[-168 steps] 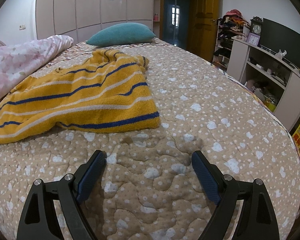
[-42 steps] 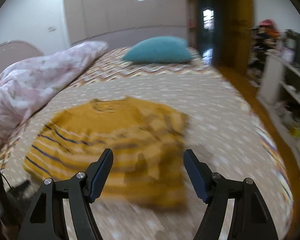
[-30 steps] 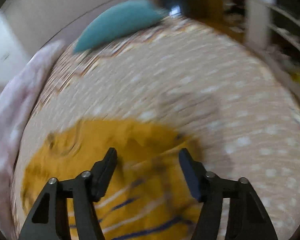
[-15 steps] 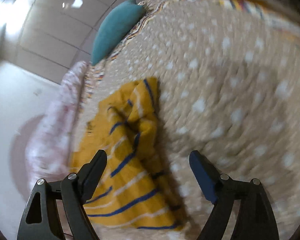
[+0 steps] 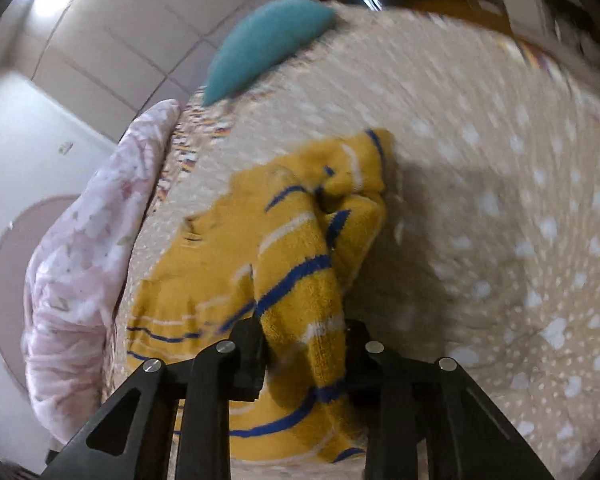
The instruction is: Fold small clothes
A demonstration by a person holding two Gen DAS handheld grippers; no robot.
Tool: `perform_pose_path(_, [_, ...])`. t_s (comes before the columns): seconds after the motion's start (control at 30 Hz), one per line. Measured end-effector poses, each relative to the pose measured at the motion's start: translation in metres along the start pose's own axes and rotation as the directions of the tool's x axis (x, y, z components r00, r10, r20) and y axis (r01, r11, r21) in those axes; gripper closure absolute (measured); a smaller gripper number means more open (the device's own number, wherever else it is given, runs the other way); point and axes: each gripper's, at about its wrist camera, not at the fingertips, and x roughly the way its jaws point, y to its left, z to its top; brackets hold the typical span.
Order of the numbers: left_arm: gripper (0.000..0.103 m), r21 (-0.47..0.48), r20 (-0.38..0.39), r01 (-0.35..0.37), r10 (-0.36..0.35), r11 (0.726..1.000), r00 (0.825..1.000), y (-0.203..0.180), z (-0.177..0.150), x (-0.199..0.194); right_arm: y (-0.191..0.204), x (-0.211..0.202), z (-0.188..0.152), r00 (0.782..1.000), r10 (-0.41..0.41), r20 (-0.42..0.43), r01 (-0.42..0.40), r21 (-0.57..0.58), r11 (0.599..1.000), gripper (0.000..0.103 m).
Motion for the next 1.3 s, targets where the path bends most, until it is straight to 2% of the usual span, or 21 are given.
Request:
perform_pose_path(0.13, [0.000,-0.087,0.024,-0.013,0.015,0.996,1.000,0.027,0.012,-0.006,0.090,-0.002,0.000,1.000,0.020,0.013,-0.018,-0.159,0.987,0.075])
perform_pose_path(0.17, [0.000,-0.106,0.028,-0.016,0.019,0.994,0.999,0.034,0.015,-0.007,0.122,0.006,-0.006,1.000,0.023,-0.001,-0.022,-0.215,0.976,0.075])
perform_pose_path(0.27, [0.000,-0.138,0.032,-0.027,0.032,0.990,0.999,0.047,0.018,-0.009,0.181,0.037,-0.030,0.999,-0.006,-0.047,-0.010,-0.326,0.945,0.076])
perform_pose_path(0.4, [0.000,-0.150,0.044,-0.048,0.055,0.988,0.998,0.057,0.021,-0.012,0.218,0.087,-0.068,0.988,-0.067,-0.139,0.004,-0.411,0.912,0.076])
perform_pose_path(0.47, [0.000,-0.153,0.048,-0.060,0.068,0.986,0.997,0.060,0.022,-0.013,0.227,0.113,-0.088,0.977,-0.127,-0.170,0.034,-0.466,0.884,0.076])
perform_pose_path(0.53, [0.000,-0.163,0.043,-0.058,0.065,0.985,0.997,0.064,0.024,-0.013,0.235,0.125,-0.101,0.973,-0.167,-0.161,0.058,-0.529,0.846,0.067])
perform_pose_path(0.57, [0.000,-0.169,0.040,-0.055,0.062,0.984,0.997,0.065,0.025,-0.012,0.239,0.124,-0.104,0.976,-0.153,-0.153,0.045,-0.549,0.835,0.052])
perform_pose_path(0.6, [0.000,-0.177,0.037,-0.052,0.059,0.983,0.998,0.067,0.025,-0.011,0.240,0.121,-0.105,0.980,-0.119,-0.159,0.012,-0.550,0.835,0.034])
perform_pose_path(0.67, [0.000,-0.185,0.035,-0.056,0.063,0.981,0.997,0.069,0.026,-0.010,0.244,0.112,-0.104,0.981,-0.037,-0.189,-0.070,-0.530,0.845,0.025])
perform_pose_path(0.73, [0.000,-0.190,0.035,-0.061,0.069,0.980,0.997,0.070,0.026,-0.010,0.247,0.106,-0.102,0.977,0.019,-0.212,-0.130,-0.521,0.844,0.025])
perform_pose_path(0.83, [0.000,-0.188,0.035,-0.063,0.071,0.980,0.997,0.070,0.026,-0.009,0.245,0.102,-0.096,0.957,0.093,-0.276,-0.219,-0.476,0.852,0.025])
perform_pose_path(0.93, [0.000,-0.179,0.032,-0.065,0.071,0.982,0.997,0.068,0.026,-0.008,0.233,0.091,-0.089,0.927,0.175,-0.331,-0.303,-0.389,0.870,0.025])
perform_pose_path(1.07, [0.000,-0.182,0.026,-0.061,0.067,0.981,0.997,0.068,0.026,-0.007,0.215,0.069,-0.077,0.886,0.316,-0.340,-0.414,-0.270,0.869,0.024])
perform_pose_path(1.13, [0.000,-0.191,0.023,-0.059,0.065,0.980,0.998,0.070,0.026,-0.006,0.208,0.056,-0.076,0.893,0.324,-0.311,-0.411,-0.276,0.869,0.024])
perform_pose_path(1.17, [0.000,-0.199,0.022,-0.056,0.062,0.978,0.998,0.072,0.026,-0.006,0.203,0.050,-0.077,0.907,0.310,-0.286,-0.390,-0.291,0.874,0.025])
perform_pose_path(1.2, [0.000,-0.204,0.021,-0.054,0.060,0.977,0.998,0.073,0.026,-0.006,0.199,0.047,-0.079,0.925,0.279,-0.259,-0.353,-0.308,0.883,0.030])
perform_pose_path(1.23, [0.000,-0.210,0.020,-0.052,0.057,0.976,0.998,0.073,0.026,-0.006,0.196,0.048,-0.080,0.939,0.244,-0.244,-0.316,-0.321,0.893,0.037])
perform_pose_path(1.27, [0.000,-0.213,0.022,-0.051,0.057,0.976,0.998,0.074,0.026,-0.006,0.193,0.052,-0.084,0.954,0.184,-0.237,-0.259,-0.338,0.905,0.054])
perform_pose_path(1.3, [0.000,-0.215,0.024,-0.050,0.057,0.975,0.998,0.073,0.026,-0.006,0.192,0.056,-0.086,0.955,0.170,-0.244,-0.248,-0.338,0.908,0.064])
